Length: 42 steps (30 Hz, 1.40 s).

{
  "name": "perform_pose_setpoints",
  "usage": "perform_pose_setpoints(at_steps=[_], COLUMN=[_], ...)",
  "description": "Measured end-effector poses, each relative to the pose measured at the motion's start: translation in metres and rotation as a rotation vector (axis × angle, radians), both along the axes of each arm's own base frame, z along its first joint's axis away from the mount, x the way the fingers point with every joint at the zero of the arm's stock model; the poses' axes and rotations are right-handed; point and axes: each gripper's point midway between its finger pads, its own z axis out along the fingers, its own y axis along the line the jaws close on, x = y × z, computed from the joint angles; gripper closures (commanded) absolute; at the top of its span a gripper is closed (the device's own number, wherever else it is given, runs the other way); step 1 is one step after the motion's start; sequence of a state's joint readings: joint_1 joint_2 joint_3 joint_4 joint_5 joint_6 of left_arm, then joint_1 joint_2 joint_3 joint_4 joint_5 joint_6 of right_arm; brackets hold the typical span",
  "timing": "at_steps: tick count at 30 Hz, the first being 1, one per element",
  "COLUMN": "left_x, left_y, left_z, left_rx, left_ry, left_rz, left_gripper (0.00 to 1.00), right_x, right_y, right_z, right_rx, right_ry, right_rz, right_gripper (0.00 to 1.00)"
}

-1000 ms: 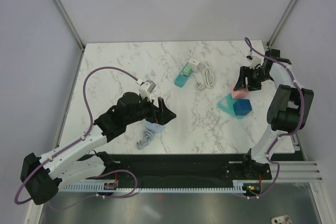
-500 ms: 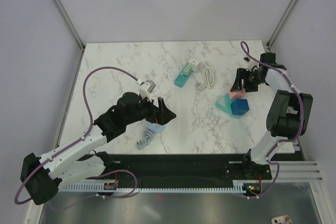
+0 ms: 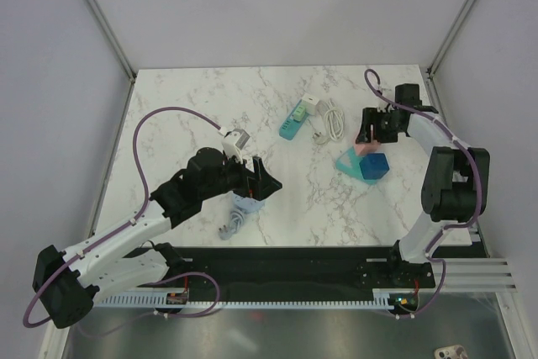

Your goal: Insert the plug

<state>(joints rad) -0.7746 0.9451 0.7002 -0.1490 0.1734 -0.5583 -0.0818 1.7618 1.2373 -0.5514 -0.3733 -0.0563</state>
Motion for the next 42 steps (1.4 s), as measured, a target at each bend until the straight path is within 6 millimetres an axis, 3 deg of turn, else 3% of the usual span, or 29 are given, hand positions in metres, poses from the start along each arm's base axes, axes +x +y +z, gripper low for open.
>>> perform_pose_setpoints(at_steps=[9,14,16,18,20,27,30,36,39,42], left_x=[0.000,0.001,0.004,0.006,0.009,0.010,0.012,0.022,0.027,0.029], left_y=[0.000,0.003,0.004,0.008,0.012,0.026,0.026,0.022,0.020,0.019], left_z=[-0.001,-0.002,0.000,0.004,0.012,0.041,0.049,0.070,0.086,0.103], left_rx=[0.004,0.020,0.029,0.039,0.043,0.019,0.011,0.016,0.008,-0.010], left_ry=[0.004,0.000,-0.014,-0.033,-0.061,-0.141,-0.153,-0.196,-0.236,-0.280], left_rz=[0.000,0.011,0.019,0.035,0.053,0.101,0.111,0.114,0.118,0.113], left_gripper=[0.00,0.00,0.00,0.00,0.00,0.00,0.00,0.00,0.00,0.00], right_x=[0.007,0.009,0.009,0.006,0.002,0.029,0.029,0.011,-0.005,-0.030], right_y=[0.015,0.016,0.017,0.016,0.015,0.006,0.002,0.007,0.022,0.043], right_z=[-0.002,0.003,0.005,0.006,0.011,0.070,0.097,0.158,0.187,0.198], right_rx=[-0.024,-0.026,-0.030,-0.044,-0.060,-0.114,-0.128,-0.034,0.065,0.137], right_ry=[-0.064,-0.069,-0.054,-0.026,0.003,-0.111,-0.167,-0.268,-0.315,-0.338], right_rz=[0.026,0.016,0.014,0.009,-0.001,-0.035,-0.057,-0.195,-0.209,-0.178], right_gripper=[1.00,0.80,0.65,0.24,0.02,0.02,0.02,0.02,0.02,0.02])
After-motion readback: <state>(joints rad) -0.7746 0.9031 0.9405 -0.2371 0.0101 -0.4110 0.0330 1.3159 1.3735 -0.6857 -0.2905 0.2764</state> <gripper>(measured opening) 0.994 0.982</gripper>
